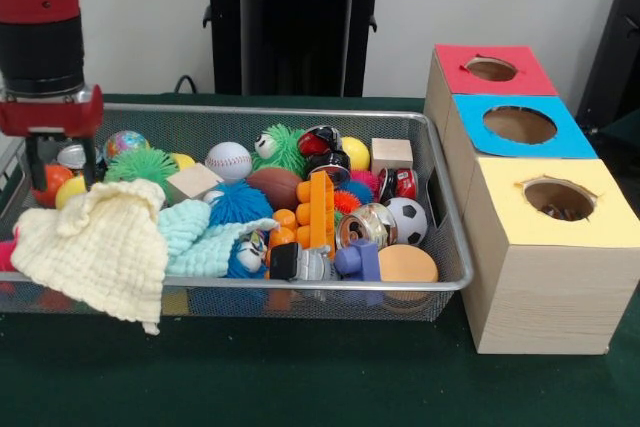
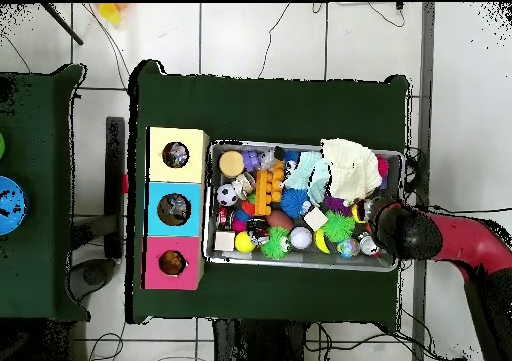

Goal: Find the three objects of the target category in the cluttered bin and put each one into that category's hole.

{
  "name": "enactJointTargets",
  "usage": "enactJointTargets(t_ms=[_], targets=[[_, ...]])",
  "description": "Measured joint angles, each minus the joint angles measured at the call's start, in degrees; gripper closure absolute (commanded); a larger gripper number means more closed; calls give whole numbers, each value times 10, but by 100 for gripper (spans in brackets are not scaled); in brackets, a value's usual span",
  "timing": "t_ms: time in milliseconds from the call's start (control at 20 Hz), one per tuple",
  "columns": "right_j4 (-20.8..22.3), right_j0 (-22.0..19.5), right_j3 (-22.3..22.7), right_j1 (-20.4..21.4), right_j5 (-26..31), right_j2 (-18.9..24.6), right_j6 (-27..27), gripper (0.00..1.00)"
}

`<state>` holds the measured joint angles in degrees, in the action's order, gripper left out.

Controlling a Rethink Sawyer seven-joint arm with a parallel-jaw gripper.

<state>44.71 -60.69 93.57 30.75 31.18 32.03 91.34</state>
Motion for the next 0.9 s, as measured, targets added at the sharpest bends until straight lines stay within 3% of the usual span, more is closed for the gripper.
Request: enactJointTargets(t_ms=[400, 900], targets=[[-31, 31, 54, -2, -4, -17, 0, 0], [-58, 66, 55, -33, -7, -17, 0, 0]])
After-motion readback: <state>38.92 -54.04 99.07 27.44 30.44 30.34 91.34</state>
